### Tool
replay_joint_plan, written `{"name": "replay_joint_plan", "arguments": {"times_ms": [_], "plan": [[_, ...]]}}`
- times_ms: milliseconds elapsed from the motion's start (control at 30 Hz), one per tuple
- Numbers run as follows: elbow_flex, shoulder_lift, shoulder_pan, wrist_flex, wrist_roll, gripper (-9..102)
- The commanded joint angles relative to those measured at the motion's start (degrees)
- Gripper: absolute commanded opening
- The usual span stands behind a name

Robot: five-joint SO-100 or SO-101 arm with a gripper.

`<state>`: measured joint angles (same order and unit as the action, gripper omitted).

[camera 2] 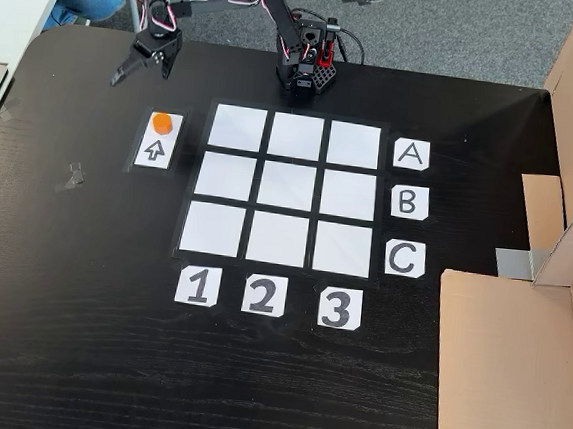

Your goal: Pick up the round, orange token and place it in the grid on square B3.

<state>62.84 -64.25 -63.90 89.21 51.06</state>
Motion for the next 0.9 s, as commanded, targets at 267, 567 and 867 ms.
{"name": "replay_joint_plan", "arguments": {"times_ms": [267, 567, 867], "plan": [[-3.2, 5.7, 6.2, -1.0, 1.2, 75], [-3.2, 7.5, 9.2, -1.8, 1.7, 75], [-4.4, 10.2, 10.5, -3.7, 2.5, 74]]}}
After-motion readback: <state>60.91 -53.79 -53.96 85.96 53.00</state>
